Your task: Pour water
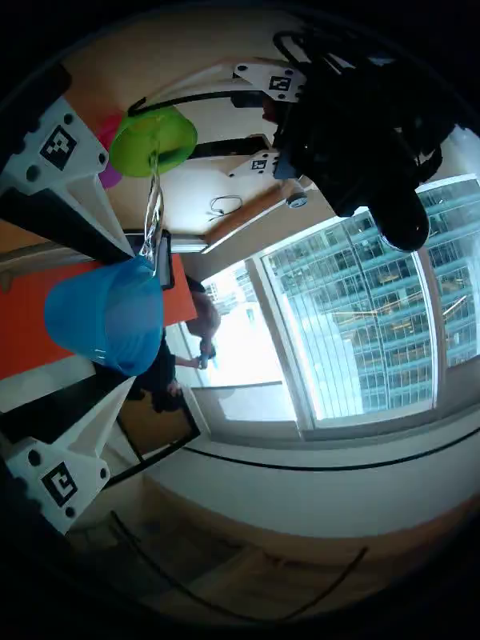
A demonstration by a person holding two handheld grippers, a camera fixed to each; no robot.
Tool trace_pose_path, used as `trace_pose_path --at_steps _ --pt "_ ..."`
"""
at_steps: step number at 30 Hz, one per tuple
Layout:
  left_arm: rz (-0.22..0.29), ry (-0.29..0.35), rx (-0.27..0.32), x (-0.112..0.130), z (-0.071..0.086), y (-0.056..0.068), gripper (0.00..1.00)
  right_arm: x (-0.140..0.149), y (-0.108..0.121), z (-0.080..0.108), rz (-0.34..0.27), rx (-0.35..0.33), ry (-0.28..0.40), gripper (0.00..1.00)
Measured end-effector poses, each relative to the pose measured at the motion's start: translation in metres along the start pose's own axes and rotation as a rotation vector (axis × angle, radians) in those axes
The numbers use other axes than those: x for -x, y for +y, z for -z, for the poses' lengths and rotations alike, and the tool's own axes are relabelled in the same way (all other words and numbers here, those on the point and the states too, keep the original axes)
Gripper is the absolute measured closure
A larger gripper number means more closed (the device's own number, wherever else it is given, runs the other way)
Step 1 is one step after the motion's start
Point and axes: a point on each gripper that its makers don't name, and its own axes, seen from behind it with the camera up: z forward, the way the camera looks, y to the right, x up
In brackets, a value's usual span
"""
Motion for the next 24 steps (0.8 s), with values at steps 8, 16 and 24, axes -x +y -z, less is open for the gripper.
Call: trace_pose_path --at_steps 8,16,24 --pt "-0.001 -0.003 0.001 0.000 -0.001 0.000 0.14 -0.003 0.004 -0.001 0.051 0.007 0.001 0.09" --pt "-0.001 -0.004 0.004 0.001 -0.002 0.000 0.14 -0.008 0.010 -0.003 0.095 0.022 0.004 0.09" --pt "-0.002 -0.004 0.006 0.001 -0.003 0.000 0.14 -0.011 0.015 -0.005 0.135 0.033 0.006 0.09"
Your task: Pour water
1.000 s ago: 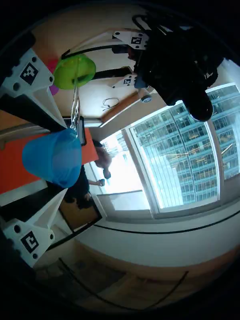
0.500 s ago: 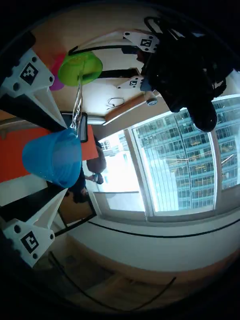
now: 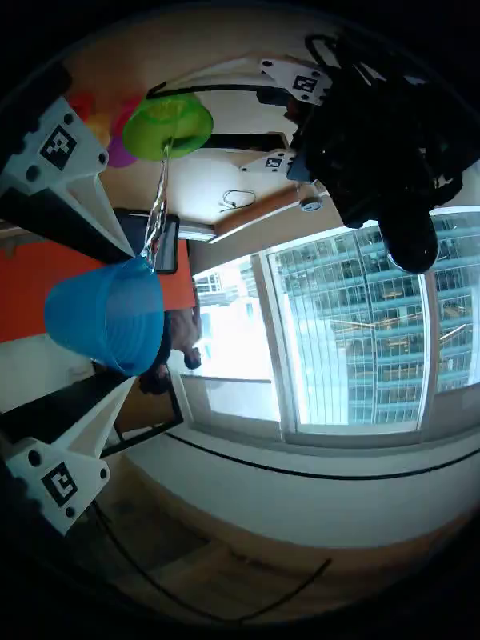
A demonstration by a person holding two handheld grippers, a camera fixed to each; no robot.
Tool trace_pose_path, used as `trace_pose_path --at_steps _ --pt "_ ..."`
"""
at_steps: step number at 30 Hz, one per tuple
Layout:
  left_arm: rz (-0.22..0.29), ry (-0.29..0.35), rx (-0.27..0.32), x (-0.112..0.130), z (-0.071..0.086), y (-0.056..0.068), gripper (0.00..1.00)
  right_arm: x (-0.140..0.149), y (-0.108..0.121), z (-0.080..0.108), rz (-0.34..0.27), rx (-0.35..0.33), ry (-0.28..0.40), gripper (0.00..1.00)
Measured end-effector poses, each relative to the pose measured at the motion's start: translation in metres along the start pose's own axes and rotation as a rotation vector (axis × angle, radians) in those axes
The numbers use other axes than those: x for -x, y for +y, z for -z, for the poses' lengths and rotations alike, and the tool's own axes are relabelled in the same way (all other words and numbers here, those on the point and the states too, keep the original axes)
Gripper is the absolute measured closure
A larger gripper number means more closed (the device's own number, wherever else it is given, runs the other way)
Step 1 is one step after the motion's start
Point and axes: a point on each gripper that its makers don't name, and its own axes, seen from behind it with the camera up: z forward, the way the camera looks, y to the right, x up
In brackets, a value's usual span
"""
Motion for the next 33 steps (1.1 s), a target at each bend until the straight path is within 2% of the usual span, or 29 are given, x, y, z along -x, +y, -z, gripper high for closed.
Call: trace_pose_path --at_steps 33 --pt "0.002 -0.004 0.004 -0.001 -0.004 0.002 0.14 -0.002 0.013 -0.005 0.189 0.037 0.005 0.09"
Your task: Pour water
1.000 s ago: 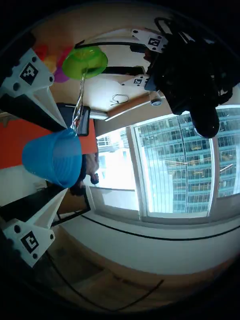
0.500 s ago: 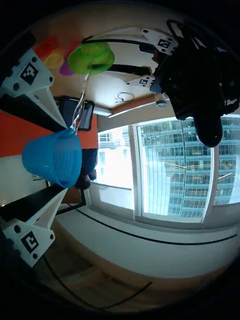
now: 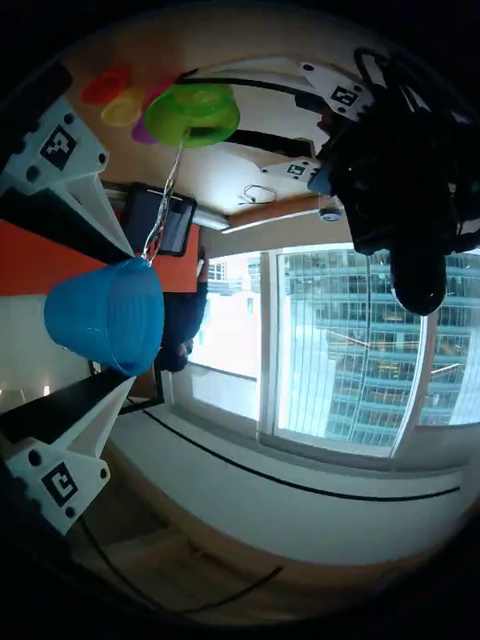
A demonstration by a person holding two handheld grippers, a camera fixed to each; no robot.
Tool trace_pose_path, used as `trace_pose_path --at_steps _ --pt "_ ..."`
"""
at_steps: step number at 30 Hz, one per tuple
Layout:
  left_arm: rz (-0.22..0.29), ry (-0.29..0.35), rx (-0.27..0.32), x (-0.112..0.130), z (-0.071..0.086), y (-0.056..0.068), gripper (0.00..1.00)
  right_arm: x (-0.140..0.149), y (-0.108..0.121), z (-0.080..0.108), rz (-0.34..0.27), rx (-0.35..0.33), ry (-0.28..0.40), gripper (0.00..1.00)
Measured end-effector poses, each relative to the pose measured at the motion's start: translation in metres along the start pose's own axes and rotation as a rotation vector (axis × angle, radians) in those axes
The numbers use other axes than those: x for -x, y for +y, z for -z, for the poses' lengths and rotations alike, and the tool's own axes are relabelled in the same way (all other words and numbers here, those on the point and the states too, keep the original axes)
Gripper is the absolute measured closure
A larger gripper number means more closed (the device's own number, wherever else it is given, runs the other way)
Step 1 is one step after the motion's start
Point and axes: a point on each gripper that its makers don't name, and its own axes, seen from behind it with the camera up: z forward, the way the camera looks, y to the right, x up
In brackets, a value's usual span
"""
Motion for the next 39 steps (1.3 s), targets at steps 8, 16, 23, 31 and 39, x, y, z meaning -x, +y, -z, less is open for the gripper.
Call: trace_pose_path --at_steps 8,16,23,31,39 --pt "0.000 -0.001 0.002 -0.001 -0.002 0.001 0.14 -0.003 0.003 -0.001 0.053 0.007 0.006 0.09" --pt "0.000 0.001 0.004 -0.002 -0.003 0.001 0.14 -0.008 0.006 -0.002 0.104 0.012 0.015 0.09" --pt "0.000 0.004 0.004 -0.005 -0.004 0.000 0.15 -0.012 0.008 -0.002 0.125 0.017 0.023 0.09" --pt "0.000 0.008 0.003 -0.007 -0.004 0.000 0.14 -0.011 0.007 0.000 0.066 0.024 0.022 0.09" --pt "-0.001 0.012 -0.002 -0.008 -0.002 -0.002 0.14 -0.006 0.003 0.007 -0.169 0.026 0.014 0.09"
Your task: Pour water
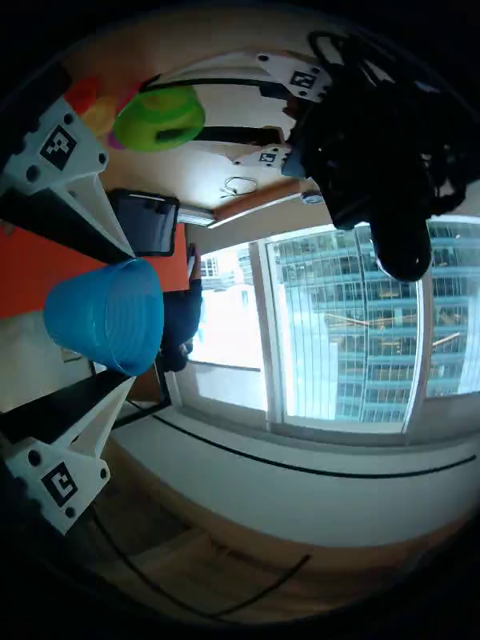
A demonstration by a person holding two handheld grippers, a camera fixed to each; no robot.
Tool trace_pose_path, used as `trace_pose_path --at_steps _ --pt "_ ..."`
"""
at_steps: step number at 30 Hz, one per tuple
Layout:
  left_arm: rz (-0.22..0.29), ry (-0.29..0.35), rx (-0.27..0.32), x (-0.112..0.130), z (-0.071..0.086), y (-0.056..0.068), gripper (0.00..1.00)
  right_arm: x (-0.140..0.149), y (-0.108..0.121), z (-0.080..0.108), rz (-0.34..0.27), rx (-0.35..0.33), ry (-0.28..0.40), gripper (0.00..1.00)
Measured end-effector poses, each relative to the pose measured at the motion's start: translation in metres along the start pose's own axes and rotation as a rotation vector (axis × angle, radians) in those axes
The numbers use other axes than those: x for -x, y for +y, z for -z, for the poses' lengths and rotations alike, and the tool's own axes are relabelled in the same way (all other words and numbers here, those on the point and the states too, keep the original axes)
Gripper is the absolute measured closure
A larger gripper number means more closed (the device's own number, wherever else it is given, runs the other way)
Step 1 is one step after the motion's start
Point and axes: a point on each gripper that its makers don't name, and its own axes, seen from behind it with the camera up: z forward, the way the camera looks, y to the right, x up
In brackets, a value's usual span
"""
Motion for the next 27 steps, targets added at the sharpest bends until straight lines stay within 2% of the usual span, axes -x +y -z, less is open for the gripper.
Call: trace_pose_path --at_steps 12,22,27 --pt "-0.008 0.006 -0.012 -0.005 0.003 -0.004 0.14 0.012 -0.015 0.010 -0.424 -0.007 -0.043 0.09" --pt "-0.011 0.009 -0.021 -0.007 0.005 -0.006 0.15 0.010 -0.022 0.017 -0.819 -0.018 -0.059 0.09" --pt "-0.016 0.008 -0.026 -0.008 0.006 -0.007 0.15 0.010 -0.029 0.022 -0.967 -0.047 -0.057 0.09"
